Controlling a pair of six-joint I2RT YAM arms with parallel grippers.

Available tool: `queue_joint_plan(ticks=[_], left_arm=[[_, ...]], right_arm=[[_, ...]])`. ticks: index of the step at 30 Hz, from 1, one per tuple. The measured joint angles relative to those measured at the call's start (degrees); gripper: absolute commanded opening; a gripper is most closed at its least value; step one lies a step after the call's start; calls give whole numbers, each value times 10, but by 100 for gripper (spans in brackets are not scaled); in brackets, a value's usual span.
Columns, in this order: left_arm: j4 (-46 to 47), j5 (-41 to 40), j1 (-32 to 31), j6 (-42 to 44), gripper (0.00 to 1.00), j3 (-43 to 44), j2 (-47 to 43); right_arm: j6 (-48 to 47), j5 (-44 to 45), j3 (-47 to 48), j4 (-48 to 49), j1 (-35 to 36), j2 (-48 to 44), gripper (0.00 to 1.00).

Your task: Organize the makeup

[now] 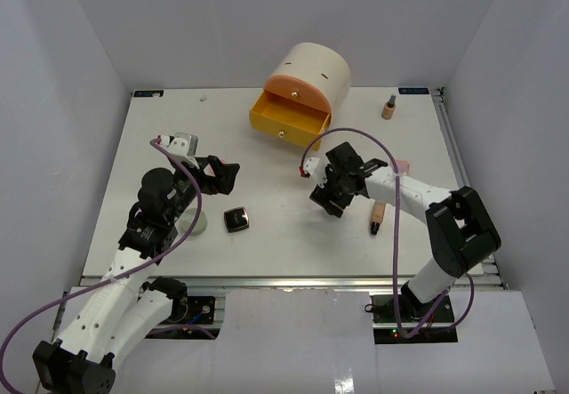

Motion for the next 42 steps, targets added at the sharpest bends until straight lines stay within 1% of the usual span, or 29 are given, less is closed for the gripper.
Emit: queue_joint_plan(ticks=[3, 6, 9, 12, 14, 16, 18, 20, 23, 24, 25, 26, 27, 31, 33, 39, 42], left_arm=[[0, 0, 0, 0, 98, 0, 0], [0, -2, 0, 0, 98, 0, 0], [-1, -5, 0, 0, 98, 0, 0], [-2, -10, 0, 0, 98, 0, 0], [-4, -12, 0, 0, 98, 0, 0], [-5, -13, 0, 0, 98, 0, 0], [-6, -14, 0, 0, 98, 0, 0], [-7, -14, 0, 0, 98, 0, 0], [-8, -13, 0, 0, 98, 0, 0], [-9, -13, 0, 0, 98, 0, 0], [-9, -13, 0, 0, 98, 0, 0], [-9, -13, 0, 0, 98, 0, 1], [-8, -13, 0, 0, 98, 0, 1], [-9, -13, 0, 0, 98, 0, 2], [-8, -13, 0, 0, 98, 0, 3], [-8, -13, 0, 0, 98, 0, 10], [-8, -10, 0, 0, 97, 0, 19]], right_arm=[[-30, -37, 79, -26, 0, -10, 15], [-41, -60, 183, -29, 0, -10, 15], [-37, -69, 295, -32, -1, 2, 9], [-8, -50, 399, -11, -4, 42, 10], [14, -25, 446, 6, -6, 73, 15], [36, 6, 473, 15, -8, 105, 20], [53, 41, 484, 19, -9, 134, 25], [69, 70, 484, 17, -12, 161, 32], [81, 95, 481, 13, -16, 185, 50], [83, 101, 478, 12, -18, 189, 61], [85, 104, 474, 11, -19, 190, 75], [87, 107, 470, 10, -20, 189, 84], [88, 108, 466, 14, -21, 189, 89], [90, 109, 448, 20, -23, 185, 99], [89, 107, 440, 22, -23, 183, 96], [90, 98, 422, 24, -23, 162, 95], [83, 49, 397, 15, -26, 117, 95]])
